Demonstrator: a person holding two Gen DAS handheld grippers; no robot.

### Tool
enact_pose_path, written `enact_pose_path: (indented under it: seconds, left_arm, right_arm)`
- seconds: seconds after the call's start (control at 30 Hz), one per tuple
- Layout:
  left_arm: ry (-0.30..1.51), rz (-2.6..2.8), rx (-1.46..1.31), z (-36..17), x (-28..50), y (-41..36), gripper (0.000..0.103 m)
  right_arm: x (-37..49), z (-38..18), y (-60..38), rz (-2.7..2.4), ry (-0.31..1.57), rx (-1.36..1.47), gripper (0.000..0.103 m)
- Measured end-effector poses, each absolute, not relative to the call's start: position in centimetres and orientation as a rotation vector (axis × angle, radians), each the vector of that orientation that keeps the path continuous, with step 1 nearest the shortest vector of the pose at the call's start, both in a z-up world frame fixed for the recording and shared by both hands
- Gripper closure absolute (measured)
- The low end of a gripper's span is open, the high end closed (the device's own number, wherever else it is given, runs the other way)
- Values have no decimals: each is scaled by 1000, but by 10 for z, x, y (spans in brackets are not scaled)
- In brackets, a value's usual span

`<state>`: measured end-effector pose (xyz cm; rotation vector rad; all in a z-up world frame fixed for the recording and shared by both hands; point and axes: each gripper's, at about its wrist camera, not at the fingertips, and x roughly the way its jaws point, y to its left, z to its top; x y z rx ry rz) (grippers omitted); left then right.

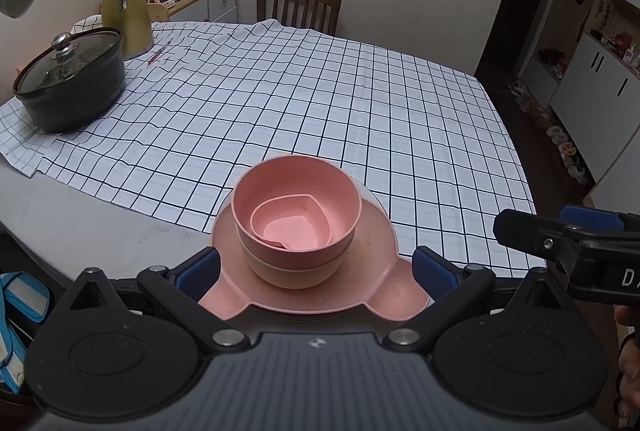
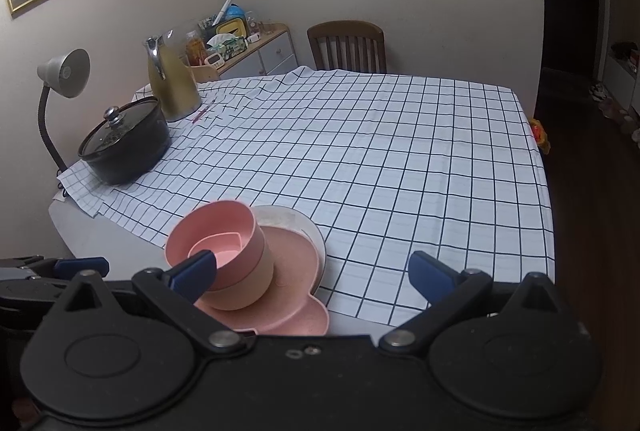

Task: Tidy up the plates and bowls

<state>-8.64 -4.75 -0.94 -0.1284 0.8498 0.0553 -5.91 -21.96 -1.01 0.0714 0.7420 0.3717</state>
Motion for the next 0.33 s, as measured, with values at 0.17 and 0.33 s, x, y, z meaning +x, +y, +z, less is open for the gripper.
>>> enact_pose_path:
  seconds: [0.17, 0.33]
  left_arm:
    - [860, 53, -127, -12, -83, -46, 1]
    - [862, 47, -114, -12, -81, -46, 1]
  right_arm:
    - [-56, -12, -218, 367, 751, 71, 0]
    - [-51, -13, -215, 363, 758, 68, 0]
